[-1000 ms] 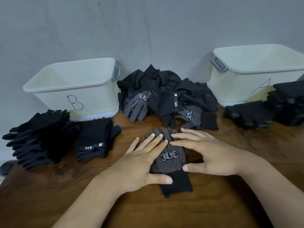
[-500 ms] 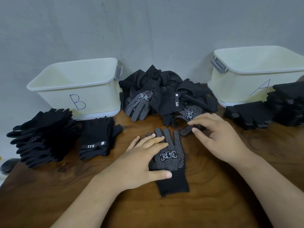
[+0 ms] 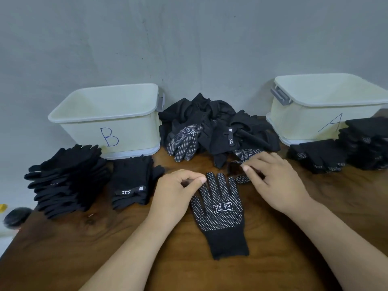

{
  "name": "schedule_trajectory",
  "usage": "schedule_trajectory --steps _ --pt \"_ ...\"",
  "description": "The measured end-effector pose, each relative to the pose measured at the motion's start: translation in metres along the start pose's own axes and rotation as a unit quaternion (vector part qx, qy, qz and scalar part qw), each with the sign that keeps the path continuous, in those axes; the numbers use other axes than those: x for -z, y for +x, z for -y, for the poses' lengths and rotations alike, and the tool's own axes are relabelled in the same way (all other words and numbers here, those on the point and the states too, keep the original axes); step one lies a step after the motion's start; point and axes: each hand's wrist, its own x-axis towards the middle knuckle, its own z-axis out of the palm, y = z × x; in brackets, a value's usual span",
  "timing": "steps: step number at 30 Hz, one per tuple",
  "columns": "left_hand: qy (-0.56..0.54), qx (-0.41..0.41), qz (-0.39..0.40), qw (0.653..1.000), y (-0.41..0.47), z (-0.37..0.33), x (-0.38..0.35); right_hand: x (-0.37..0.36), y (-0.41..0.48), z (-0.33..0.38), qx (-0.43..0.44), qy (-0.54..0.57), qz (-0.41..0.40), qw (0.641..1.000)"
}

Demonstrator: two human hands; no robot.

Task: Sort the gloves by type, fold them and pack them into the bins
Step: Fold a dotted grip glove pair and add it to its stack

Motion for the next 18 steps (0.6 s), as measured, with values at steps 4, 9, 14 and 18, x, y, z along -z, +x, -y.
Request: schedule_trajectory --steps 4,9,14,18 --pt "-0.028 0.019 0.005 0.999 0.002 0.002 -0.001 -0.001 0.03 0.038 0.064 -0.003 0.005 0.998" --pt "0.018 0.0 -0.003 1.0 0.005 0.01 -0.002 -0.012 0.079 0.08 0.088 -0.075 0.049 0.992" --pt "0.0 0.01 -0.017 1.0 0.01 0.013 0.003 -0.019 0.125 0.078 0.033 -0.076 0.063 0.995" --pt "-0.062 0.045 -0.023 0.997 0.013 0.015 0.004 0.009 0.15 0.056 -0.058 0.045 -0.025 0.997"
